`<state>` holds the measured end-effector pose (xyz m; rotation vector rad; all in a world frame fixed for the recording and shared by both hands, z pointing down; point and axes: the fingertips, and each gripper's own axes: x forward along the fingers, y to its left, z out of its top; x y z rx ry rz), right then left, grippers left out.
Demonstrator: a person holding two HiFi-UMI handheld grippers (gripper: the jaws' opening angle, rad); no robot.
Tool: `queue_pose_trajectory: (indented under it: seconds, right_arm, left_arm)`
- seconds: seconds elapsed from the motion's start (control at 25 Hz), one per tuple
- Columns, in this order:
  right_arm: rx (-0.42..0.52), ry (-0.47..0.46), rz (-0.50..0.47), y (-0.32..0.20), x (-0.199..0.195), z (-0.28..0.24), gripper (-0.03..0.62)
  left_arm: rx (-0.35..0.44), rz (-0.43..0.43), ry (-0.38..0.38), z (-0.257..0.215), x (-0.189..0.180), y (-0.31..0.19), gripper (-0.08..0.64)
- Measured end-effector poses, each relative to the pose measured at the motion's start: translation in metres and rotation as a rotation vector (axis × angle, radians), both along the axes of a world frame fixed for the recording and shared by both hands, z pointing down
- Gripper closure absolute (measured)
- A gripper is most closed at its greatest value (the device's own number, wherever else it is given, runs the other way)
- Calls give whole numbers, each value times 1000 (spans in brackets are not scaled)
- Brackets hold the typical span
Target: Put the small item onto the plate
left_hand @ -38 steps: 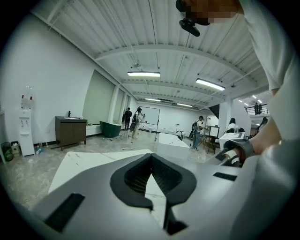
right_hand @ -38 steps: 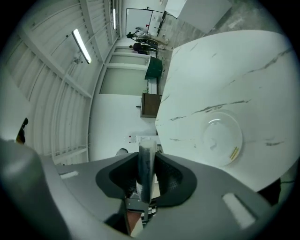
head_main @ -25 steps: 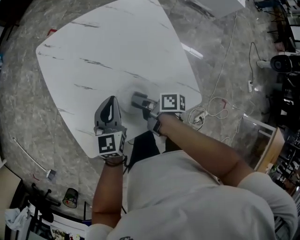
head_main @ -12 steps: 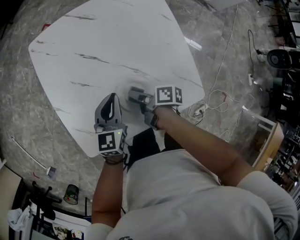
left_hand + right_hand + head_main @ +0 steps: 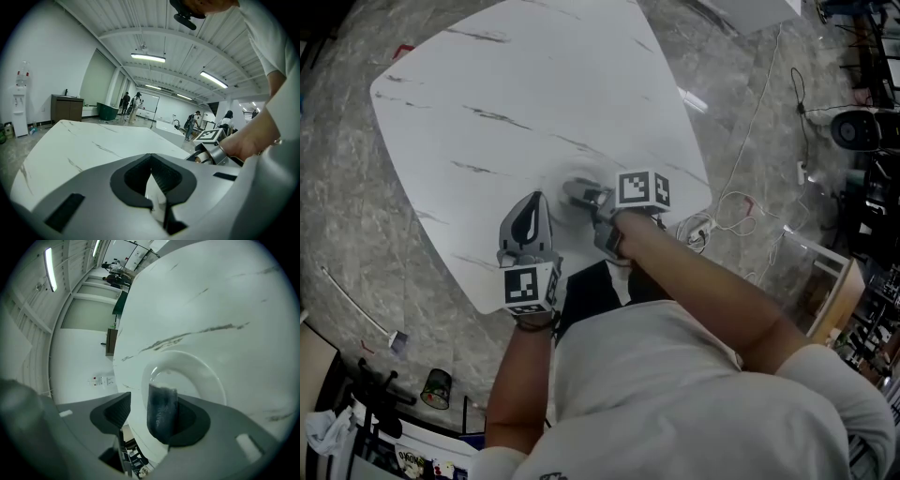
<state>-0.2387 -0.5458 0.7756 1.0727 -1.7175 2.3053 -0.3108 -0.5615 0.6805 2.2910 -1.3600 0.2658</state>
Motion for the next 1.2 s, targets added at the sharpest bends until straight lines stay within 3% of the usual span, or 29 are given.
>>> queue_pose_trajectory:
  seconds: [0.32, 0.8, 1.2]
  right_arm:
    - [-32, 72, -20, 3, 6, -9, 305]
    - [-23, 151, -46, 5, 19, -29, 276]
    - [88, 117, -59, 2, 18, -84, 268]
  left_arm:
    - [9, -5, 3, -8, -5, -2, 554]
    - [27, -17, 21, -27, -8, 1, 554]
    - [95, -22, 11, -69, -4, 3, 553]
